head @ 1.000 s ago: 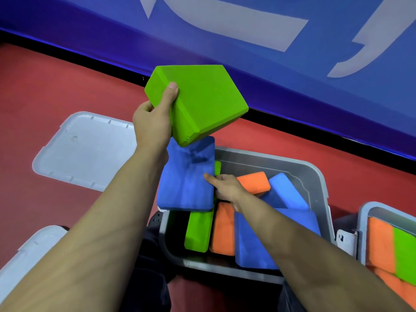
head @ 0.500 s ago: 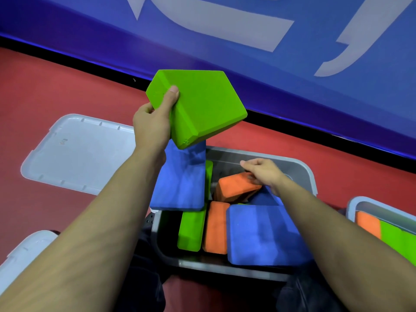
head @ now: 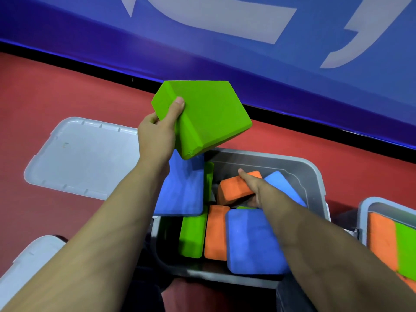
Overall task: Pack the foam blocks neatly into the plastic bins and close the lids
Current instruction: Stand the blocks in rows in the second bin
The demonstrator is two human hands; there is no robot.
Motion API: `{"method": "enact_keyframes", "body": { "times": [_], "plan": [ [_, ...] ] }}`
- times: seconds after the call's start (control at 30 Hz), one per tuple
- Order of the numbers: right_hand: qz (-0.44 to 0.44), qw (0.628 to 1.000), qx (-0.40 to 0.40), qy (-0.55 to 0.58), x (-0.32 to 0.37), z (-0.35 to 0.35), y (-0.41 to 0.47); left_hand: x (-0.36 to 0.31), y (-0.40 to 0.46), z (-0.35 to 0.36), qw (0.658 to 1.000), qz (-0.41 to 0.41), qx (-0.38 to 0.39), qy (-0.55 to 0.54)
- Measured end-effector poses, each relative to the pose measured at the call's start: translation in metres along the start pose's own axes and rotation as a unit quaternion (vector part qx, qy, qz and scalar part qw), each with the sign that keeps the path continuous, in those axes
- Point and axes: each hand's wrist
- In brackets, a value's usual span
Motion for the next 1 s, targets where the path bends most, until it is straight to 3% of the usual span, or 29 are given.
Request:
{"method": "enact_keyframes", "body": {
  "times": [0.07, 0.37, 0.6, 0.83, 1.0],
  "plan": [
    [0.009, 1.000, -0.011, 0.028, 0.014, 0.012, -0.044, 0.001, 0.003, -0.001, 1.000, -0.009, -0.003, -0.002],
    [0.053, 0.988, -0.147, -0.012, 0.024, 0.033, -0.045, 0.001, 0.013, 0.006, 1.000, -0.013, -0.006, -0.018],
    [0.084, 0.981, -0.163, 0.069, 0.032, 0.031, -0.050, 0.002, 0.012, 0.005, 1.000, -0.021, -0.008, -0.015],
    [-0.012, 0.984, -0.164, 0.070, 0.021, 0.014, -0.044, -0.002, 0.007, 0.004, 1.000, -0.010, -0.011, -0.020],
    [-0.052, 0.987, -0.154, 0.013, 0.014, 0.010, -0.025, -0.004, 0.005, 0.003, 1.000, -0.012, -0.014, -0.018]
  ]
}}
Point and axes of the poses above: each hand's wrist, its own y-axis towards the middle knuckle, its own z-axis out of the palm, x = y × z, and after that the axes turned 6 degrees about -y, right-handed
